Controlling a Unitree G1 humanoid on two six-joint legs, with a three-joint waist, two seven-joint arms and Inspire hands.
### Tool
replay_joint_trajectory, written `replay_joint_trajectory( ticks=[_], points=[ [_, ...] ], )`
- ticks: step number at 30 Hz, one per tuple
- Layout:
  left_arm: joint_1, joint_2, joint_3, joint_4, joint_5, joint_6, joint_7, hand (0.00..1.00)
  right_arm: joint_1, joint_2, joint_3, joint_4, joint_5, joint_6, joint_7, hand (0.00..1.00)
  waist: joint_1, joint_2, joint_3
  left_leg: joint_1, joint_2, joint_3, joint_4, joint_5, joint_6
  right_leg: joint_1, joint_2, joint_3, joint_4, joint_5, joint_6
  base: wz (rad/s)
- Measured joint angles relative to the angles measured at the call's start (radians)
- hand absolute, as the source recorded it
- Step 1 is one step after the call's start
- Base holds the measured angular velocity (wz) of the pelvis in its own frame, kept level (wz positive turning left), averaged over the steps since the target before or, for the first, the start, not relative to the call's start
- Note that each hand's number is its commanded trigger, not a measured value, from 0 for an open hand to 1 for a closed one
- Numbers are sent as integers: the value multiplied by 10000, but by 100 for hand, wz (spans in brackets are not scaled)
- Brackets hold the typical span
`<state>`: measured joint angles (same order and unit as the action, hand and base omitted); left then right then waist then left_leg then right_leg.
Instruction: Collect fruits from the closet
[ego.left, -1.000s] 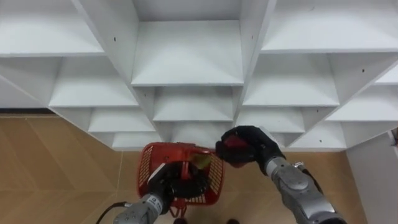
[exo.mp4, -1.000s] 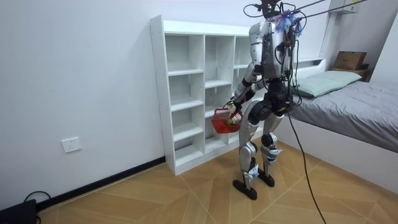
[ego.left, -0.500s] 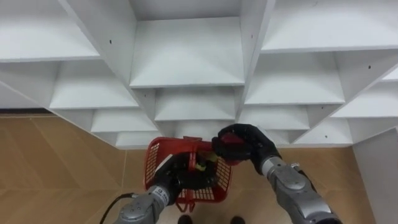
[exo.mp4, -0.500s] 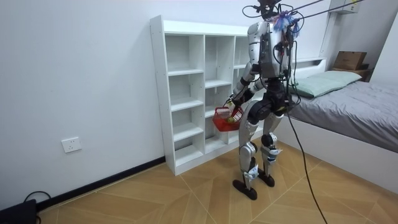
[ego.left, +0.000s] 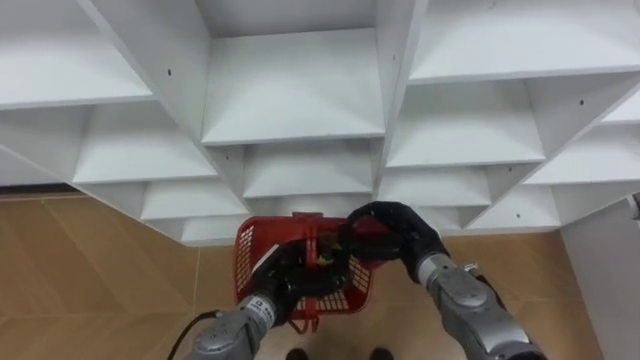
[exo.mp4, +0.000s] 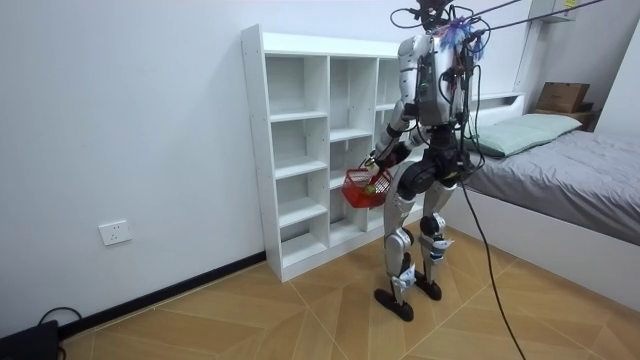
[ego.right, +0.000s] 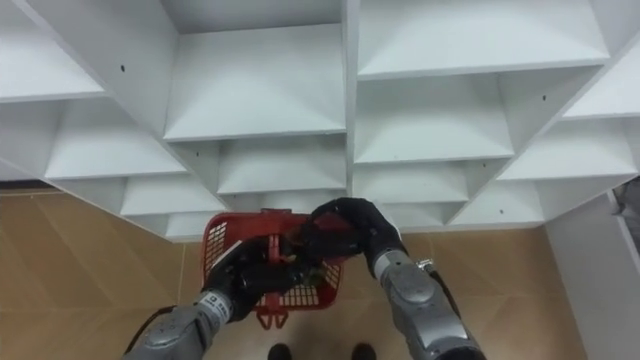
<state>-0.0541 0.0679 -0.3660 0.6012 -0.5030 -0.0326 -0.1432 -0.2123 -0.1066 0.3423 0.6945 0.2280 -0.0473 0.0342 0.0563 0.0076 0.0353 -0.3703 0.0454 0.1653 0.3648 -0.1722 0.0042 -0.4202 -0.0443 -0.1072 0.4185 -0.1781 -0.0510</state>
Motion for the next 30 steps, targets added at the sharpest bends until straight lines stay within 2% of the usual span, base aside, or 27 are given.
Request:
replay_joint_trajectory(
  ticks=[4,7,11,19,23,25,28,30],
  points=[
    [1,1,-44,1,-156,-45,-1,100,35,-6,-5,116,31,-62,-6,100,-32,-54,34,-4,3,6,1,0,1,-18,0,15,13,0,0,0],
    [0,10,-64,1,-181,-120,-2,100,38,-10,-15,134,128,-101,-11,100,-81,-54,34,0,-1,-2,5,0,1,-12,-1,20,13,-3,4,0],
    [44,7,-211,8,-857,-134,17,100,41,19,-9,330,332,-308,-68,100,-192,-54,33,23,-38,-42,6,0,1,31,0,5,-17,-2,5,0],
    [53,19,-374,5,-1386,-118,22,100,91,17,-14,495,470,-592,-98,100,-250,-25,18,97,12,-137,87,-1,0,298,38,-112,-214,56,8,3],
    [46,70,-693,42,-2336,-118,34,100,86,199,4,491,542,-649,-387,100,-269,-10,16,137,-1,-200,106,-5,1,367,29,-174,-218,58,11,3],
    [49,70,-715,87,-2543,-106,36,100,85,238,-7,497,542,-645,-538,100,-257,22,21,129,0,-192,112,-6,1,351,29,-179,-203,58,11,0],
    [47,65,-863,86,-2925,-93,52,100,82,265,-32,494,546,-645,-875,100,-271,228,0,122,2,-192,90,-26,23,346,20,-214,-205,66,19,0],
    [47,-6,-935,74,-2936,-90,50,100,83,300,-30,490,546,-606,-1200,100,-258,374,-49,122,-7,-157,65,-27,25,328,14,-200,-198,69,24,0]
  ],
)
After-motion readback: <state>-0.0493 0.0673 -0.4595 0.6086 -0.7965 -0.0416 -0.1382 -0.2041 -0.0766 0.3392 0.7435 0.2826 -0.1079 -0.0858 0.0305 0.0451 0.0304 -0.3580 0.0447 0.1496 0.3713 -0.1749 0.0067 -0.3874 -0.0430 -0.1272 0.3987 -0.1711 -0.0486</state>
